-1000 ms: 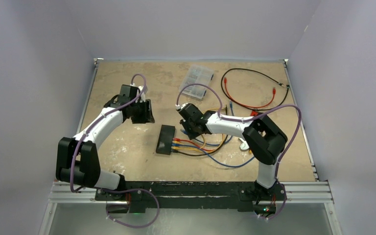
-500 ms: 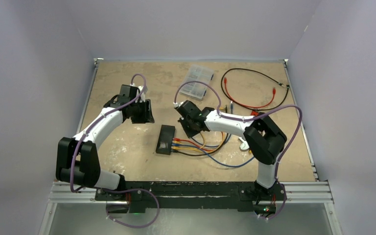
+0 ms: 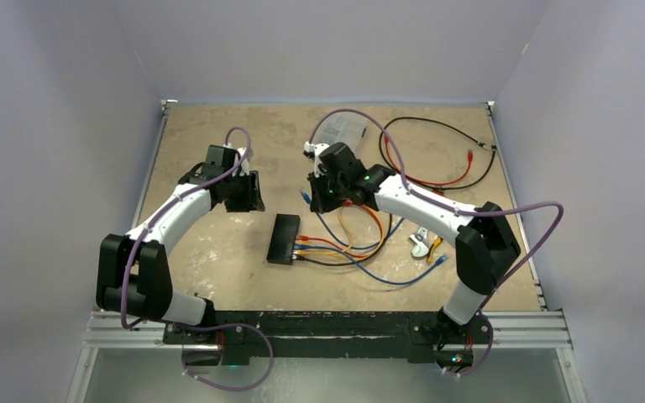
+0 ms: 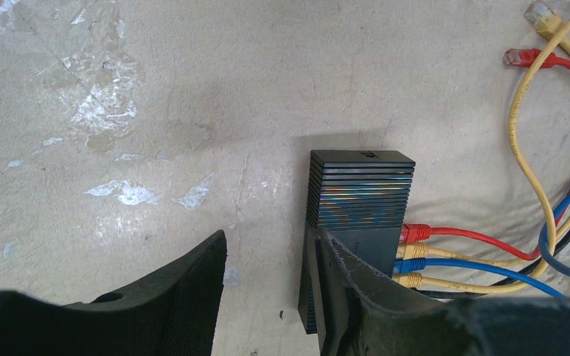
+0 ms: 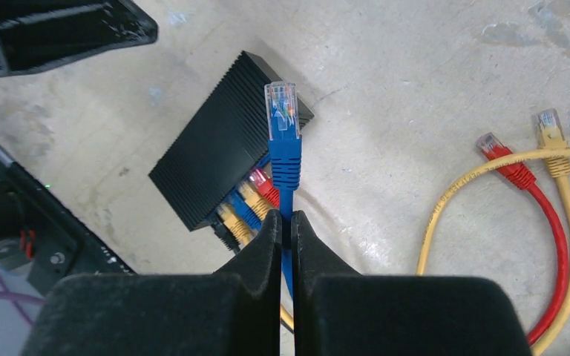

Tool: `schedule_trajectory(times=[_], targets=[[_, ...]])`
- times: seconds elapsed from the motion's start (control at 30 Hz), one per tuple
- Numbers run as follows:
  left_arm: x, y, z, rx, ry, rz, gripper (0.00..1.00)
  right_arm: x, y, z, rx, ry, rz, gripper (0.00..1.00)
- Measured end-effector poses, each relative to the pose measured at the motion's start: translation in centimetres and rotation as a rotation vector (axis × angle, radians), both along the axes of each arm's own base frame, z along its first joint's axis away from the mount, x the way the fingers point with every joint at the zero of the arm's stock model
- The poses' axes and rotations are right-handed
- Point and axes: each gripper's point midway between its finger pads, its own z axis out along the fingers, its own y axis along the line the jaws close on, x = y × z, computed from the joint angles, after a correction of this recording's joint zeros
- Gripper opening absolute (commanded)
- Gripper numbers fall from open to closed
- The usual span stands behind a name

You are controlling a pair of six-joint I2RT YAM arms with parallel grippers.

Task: Pull the plug from the switch port
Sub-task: Pick up the connector from the center of the board.

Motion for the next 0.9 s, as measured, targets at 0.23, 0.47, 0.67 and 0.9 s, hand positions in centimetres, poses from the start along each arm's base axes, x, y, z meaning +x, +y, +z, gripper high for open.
schedule_trajectory(times=[0.23,0.47,0.67,0.9], targets=[[0.0,0.0,0.0,0.000,0.002,0.000,0.44,1.1,-0.9,4.1,0.154,0.014,-0.006,0.00],[0.0,0.0,-0.2,0.001,0.007,0.000,0.44,1.9,-1.7,9.1,0.329,-0.015,0.007,0.00],[0.0,0.0,-0.3,0.001,0.009,0.000,0.44,1.2,-1.0,11.3,0.430,0.013,0.059,0.00],[0.0,0.0,-0.3,0.001,0.009,0.000,0.44,0.4,-0.9,14.8,0.537,-0.014,0.110,0.00]])
